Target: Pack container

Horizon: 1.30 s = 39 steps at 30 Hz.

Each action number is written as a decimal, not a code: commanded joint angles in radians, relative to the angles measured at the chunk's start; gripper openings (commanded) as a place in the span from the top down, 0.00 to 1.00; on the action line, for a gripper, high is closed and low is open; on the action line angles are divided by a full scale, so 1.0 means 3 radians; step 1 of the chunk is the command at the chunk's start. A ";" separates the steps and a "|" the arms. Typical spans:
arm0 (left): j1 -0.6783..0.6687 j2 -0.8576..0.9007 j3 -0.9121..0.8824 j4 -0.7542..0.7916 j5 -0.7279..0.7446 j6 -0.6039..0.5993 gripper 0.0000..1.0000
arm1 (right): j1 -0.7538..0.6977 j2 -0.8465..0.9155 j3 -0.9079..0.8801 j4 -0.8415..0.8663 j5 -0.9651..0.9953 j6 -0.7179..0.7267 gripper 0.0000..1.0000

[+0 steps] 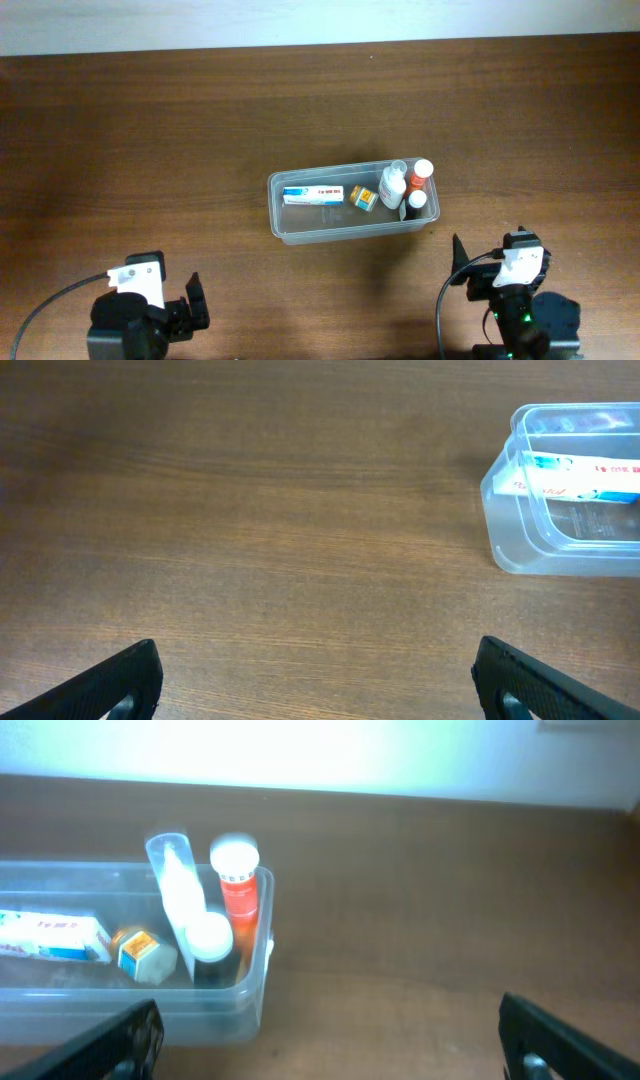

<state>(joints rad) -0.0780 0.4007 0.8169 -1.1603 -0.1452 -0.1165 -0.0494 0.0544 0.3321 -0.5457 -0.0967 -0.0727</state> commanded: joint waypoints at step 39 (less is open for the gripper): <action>0.0001 -0.0041 -0.0019 0.0003 0.0023 0.0042 0.00 | 0.0164 -0.0139 -0.1010 0.1408 0.0160 -0.0092 0.02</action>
<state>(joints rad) -0.0780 0.4007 0.8158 -1.1610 -0.1452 -0.1165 -0.0071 0.0177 0.0368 -0.1230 -0.0647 -0.0906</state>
